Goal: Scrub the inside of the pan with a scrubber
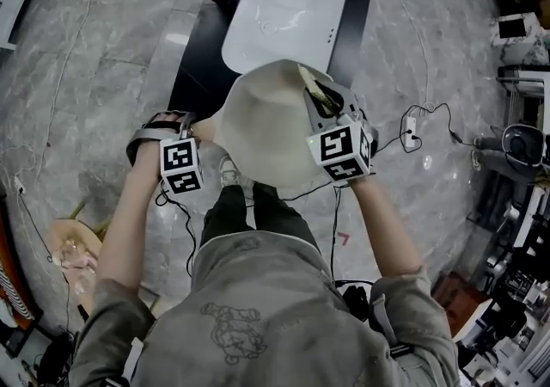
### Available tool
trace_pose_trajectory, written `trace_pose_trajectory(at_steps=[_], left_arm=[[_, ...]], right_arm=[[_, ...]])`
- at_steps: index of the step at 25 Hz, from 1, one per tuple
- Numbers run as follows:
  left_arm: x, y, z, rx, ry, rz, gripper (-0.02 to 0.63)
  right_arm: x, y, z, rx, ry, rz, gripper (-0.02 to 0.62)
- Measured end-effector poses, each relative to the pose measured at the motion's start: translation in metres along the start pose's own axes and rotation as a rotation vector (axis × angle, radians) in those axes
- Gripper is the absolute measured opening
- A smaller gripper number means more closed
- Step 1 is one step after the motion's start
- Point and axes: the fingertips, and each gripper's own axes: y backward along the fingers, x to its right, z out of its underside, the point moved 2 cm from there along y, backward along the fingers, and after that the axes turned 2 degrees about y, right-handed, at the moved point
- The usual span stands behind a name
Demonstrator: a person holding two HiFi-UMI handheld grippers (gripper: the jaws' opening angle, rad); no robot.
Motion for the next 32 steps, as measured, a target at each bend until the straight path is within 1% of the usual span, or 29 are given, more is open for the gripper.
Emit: trace_pose_trajectory(at_steps=[2, 5, 9, 12, 14, 18, 21, 25, 29, 32], left_arm=[[-0.001, 0.0, 0.001, -0.001, -0.005, -0.001, 0.169], [-0.001, -0.001, 0.001, 0.006, -0.004, -0.002, 0.169], [0.0, -0.001, 0.002, 0.02, -0.022, -0.014, 0.167], [-0.002, -0.001, 0.002, 0.03, -0.026, -0.021, 0.166], [-0.002, -0.002, 0.002, 0.035, -0.024, -0.022, 0.166], [-0.002, -0.002, 0.002, 0.04, -0.025, -0.02, 0.166], [-0.002, -0.002, 0.003, 0.045, -0.021, -0.019, 0.166], [-0.001, -0.002, 0.006, 0.046, -0.011, -0.021, 0.166], [-0.001, -0.003, 0.003, 0.048, -0.014, -0.018, 0.166], [0.0, -0.001, 0.003, 0.047, -0.014, -0.018, 0.166]], right_arm=[[0.004, -0.013, 0.005, -0.012, -0.001, 0.066, 0.08], [-0.003, -0.036, 0.017, -0.05, 0.036, 0.106, 0.08], [-0.018, -0.055, 0.03, -0.095, 0.113, 0.109, 0.08], [-0.031, -0.07, 0.041, -0.124, 0.135, 0.069, 0.08], [-0.047, -0.082, 0.05, -0.154, 0.158, 0.011, 0.08], [-0.088, -0.089, 0.061, -0.199, 0.188, -0.135, 0.08], [-0.113, -0.084, 0.057, -0.176, 0.211, -0.233, 0.08], [-0.145, -0.072, 0.049, -0.142, 0.223, -0.414, 0.08], [-0.17, -0.056, 0.049, -0.15, 0.245, -0.551, 0.08], [-0.192, -0.038, 0.052, -0.174, 0.236, -0.667, 0.08]])
